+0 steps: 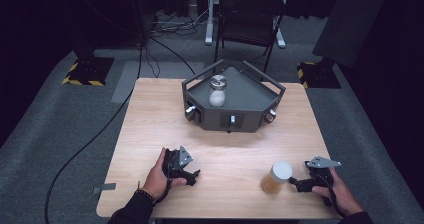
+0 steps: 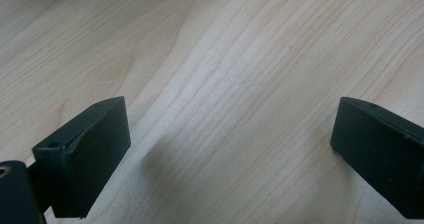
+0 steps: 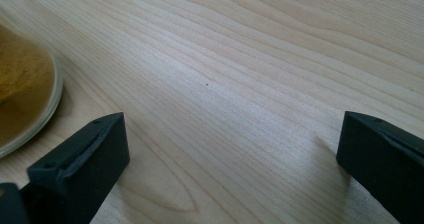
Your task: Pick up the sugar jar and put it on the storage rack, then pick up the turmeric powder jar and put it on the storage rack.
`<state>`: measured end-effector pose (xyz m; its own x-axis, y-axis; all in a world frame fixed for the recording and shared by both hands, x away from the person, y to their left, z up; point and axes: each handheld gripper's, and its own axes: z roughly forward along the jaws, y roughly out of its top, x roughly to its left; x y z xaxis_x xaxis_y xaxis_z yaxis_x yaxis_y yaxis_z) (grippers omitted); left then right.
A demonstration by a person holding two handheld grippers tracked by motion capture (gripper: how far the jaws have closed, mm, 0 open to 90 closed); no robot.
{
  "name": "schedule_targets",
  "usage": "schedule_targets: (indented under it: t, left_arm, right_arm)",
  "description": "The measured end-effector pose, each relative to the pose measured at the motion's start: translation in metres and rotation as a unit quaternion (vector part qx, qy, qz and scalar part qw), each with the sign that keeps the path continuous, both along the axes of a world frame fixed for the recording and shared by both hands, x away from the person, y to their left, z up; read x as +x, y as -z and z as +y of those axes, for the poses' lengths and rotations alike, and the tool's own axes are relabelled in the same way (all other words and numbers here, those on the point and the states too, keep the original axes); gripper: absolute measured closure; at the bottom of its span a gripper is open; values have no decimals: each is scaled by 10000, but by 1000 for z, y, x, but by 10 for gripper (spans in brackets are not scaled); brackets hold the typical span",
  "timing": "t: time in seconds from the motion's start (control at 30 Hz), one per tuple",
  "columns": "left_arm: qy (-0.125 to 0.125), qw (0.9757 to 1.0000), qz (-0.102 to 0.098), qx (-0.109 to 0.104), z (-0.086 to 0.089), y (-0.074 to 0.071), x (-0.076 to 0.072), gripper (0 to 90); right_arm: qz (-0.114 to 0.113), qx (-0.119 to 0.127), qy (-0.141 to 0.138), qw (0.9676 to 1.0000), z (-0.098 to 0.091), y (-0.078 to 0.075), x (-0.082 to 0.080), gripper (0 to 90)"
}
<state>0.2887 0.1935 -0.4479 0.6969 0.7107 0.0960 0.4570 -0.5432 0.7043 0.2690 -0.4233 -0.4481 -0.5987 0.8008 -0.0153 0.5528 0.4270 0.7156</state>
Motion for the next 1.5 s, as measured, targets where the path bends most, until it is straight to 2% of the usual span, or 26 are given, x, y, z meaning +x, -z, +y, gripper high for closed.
schedule_targets:
  t: [0.13,0.23,1.5]
  left_arm:
    - [-85,9994,274,-193,8,0,7,17]
    - [-143,9985,450,-260,12,-1,13,9]
    - [-126,9985,468,-263,19,-1,14,2]
  right_arm:
    - [2,1,-1,10000,0,0,0,2]
    - [2,2,-1,10000,0,0,0,2]
    - [-1,-1,-36,10000,-1,0,0,3]
